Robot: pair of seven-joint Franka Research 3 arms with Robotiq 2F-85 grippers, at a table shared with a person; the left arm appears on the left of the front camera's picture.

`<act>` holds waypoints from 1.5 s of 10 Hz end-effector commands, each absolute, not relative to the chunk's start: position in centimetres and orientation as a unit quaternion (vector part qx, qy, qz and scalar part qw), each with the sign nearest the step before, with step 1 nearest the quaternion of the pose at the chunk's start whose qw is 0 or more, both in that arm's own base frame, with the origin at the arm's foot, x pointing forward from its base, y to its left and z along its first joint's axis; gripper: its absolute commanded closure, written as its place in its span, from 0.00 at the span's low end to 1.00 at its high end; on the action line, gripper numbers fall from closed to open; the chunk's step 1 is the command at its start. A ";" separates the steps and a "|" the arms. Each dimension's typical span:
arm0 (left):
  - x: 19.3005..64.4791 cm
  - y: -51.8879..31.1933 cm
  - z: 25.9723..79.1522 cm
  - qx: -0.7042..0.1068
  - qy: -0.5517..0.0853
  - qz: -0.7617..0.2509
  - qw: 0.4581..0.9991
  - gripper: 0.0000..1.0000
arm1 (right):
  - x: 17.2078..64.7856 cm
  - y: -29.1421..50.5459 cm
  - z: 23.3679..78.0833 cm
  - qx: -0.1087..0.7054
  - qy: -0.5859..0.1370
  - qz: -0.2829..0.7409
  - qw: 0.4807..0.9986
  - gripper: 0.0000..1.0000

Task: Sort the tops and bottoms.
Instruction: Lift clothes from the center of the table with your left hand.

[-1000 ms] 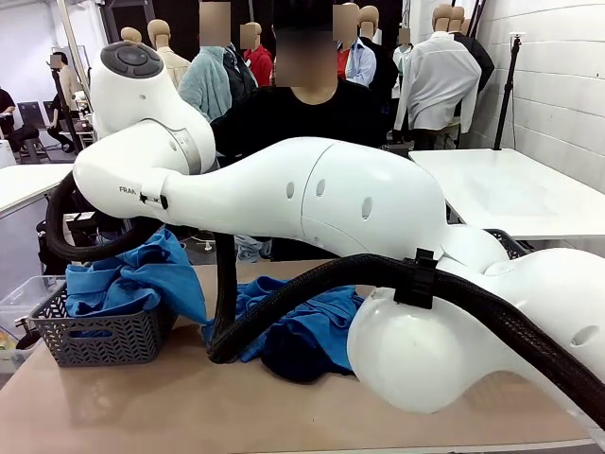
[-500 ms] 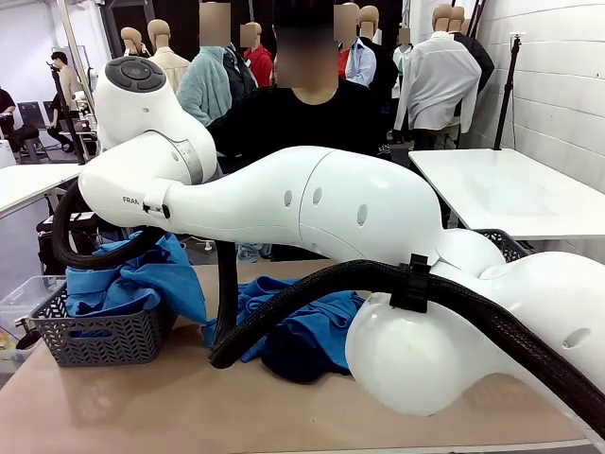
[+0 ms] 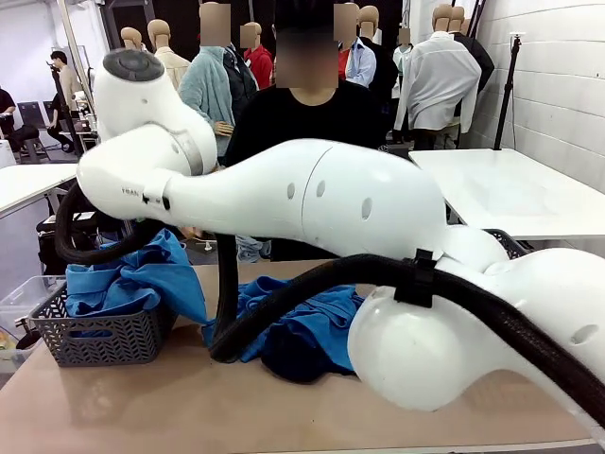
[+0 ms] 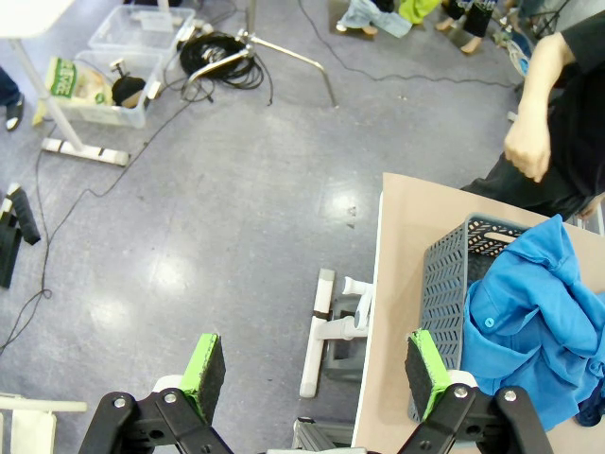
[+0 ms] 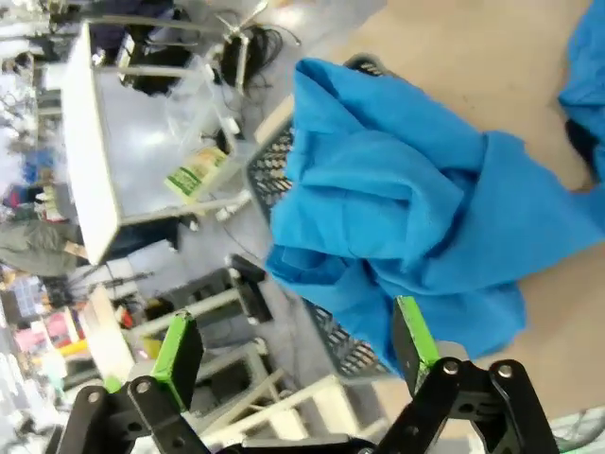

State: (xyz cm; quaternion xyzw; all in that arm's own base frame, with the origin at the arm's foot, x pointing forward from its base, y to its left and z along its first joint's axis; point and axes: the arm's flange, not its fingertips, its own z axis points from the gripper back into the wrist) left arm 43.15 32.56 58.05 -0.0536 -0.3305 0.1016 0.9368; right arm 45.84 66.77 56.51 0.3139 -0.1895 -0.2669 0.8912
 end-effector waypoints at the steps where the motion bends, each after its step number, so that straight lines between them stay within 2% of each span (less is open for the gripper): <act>1: 42.8 32.7 58.0 -0.046 -0.333 0.095 0.937 0.00 | 44.6 62.4 60.6 0.184 -0.166 -0.183 0.951 0.00; 2: 42.8 32.7 58.0 -0.046 -0.333 0.095 0.937 0.00 | 44.2 60.6 61.5 0.082 -0.142 -0.144 0.976 0.00; 3: 42.8 32.7 58.0 -0.046 -0.333 0.095 0.937 0.00 | 43.9 59.0 61.8 -0.001 -0.156 -0.102 0.982 0.00; 5: 42.8 32.7 58.0 -0.046 -0.333 0.095 0.937 0.00 | 43.5 55.8 60.9 -0.132 -0.191 -0.074 0.970 0.00; 6: 42.8 32.7 58.0 -0.046 -0.333 0.095 0.937 0.00 | 43.1 53.4 60.1 -0.140 -0.192 -0.046 0.970 0.00; 7: 42.8 32.7 58.0 -0.046 -0.333 0.095 0.937 0.00 | 43.3 55.3 61.7 -0.040 -0.140 -0.123 0.982 0.00; 10: 42.8 32.7 58.0 -0.046 -0.333 0.095 0.937 0.00 | 43.3 55.3 61.7 -0.040 -0.140 -0.123 0.982 0.00; 11: 42.8 32.7 58.0 -0.046 -0.333 0.095 0.937 0.00 | 43.3 54.7 61.5 -0.069 -0.143 -0.106 0.982 0.00; 12: 42.8 32.7 58.0 -0.046 -0.333 0.095 0.937 0.00 | 43.7 51.7 61.8 -0.143 -0.105 -0.027 0.984 0.00; 13: 42.8 32.7 58.0 -0.046 -0.333 0.095 0.937 0.00 | 44.0 47.1 62.0 -0.182 -0.083 0.025 0.980 0.00; 14: 42.8 32.7 58.0 -0.046 -0.333 0.095 0.937 0.00 | 43.4 43.3 61.6 -0.202 -0.106 0.090 0.969 0.00; 15: 42.8 32.7 58.0 -0.046 -0.333 0.095 0.937 0.00 | 42.8 39.9 60.3 -0.241 -0.117 0.113 0.957 0.00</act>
